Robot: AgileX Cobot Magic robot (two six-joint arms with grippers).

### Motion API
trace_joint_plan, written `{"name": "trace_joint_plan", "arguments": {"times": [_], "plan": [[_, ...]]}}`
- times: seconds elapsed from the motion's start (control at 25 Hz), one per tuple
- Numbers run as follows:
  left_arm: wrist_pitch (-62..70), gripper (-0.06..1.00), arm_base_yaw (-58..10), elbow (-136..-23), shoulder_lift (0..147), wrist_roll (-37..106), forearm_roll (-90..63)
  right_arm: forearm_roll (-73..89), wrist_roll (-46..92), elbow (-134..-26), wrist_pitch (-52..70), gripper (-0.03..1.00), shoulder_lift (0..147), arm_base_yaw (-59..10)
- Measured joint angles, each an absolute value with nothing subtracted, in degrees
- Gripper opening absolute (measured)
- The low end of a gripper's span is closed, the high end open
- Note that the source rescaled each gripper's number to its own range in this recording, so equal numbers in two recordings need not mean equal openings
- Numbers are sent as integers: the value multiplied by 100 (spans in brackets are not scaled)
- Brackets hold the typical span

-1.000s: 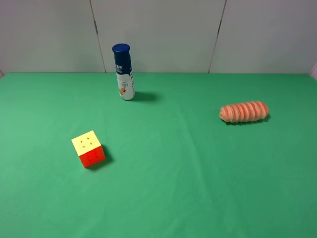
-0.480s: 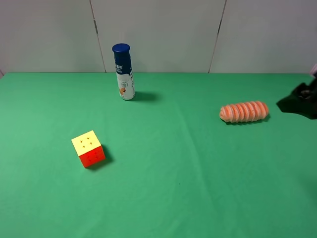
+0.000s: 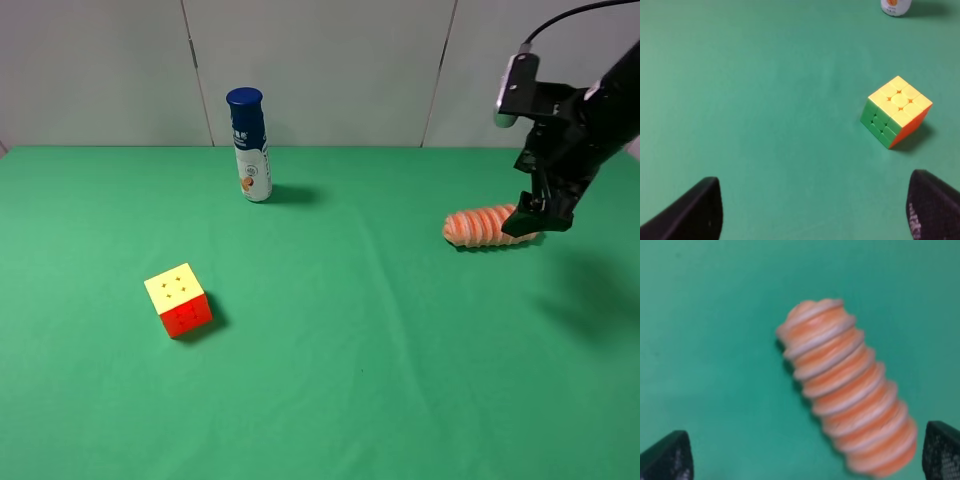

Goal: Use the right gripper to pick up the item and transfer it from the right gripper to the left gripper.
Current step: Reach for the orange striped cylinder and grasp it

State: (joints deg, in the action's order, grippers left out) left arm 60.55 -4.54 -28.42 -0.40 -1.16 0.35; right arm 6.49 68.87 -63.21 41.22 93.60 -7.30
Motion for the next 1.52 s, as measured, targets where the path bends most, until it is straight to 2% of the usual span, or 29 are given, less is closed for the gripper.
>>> {"name": "trace_joint_plan", "arguments": {"times": [0.4, 0.76, 1.52], "plan": [[6055, 84, -454, -2842, -40, -116, 35, 667, 7489, -7645, 4671, 100, 10660, -451], [6055, 84, -454, -2842, -40, -116, 35, 811, 7809, -7681, 4629, 100, 11035, -89], [6055, 84, -454, -2842, -40, -116, 35, 980, 8128, -7681, 4147, 100, 11723, 34]]}}
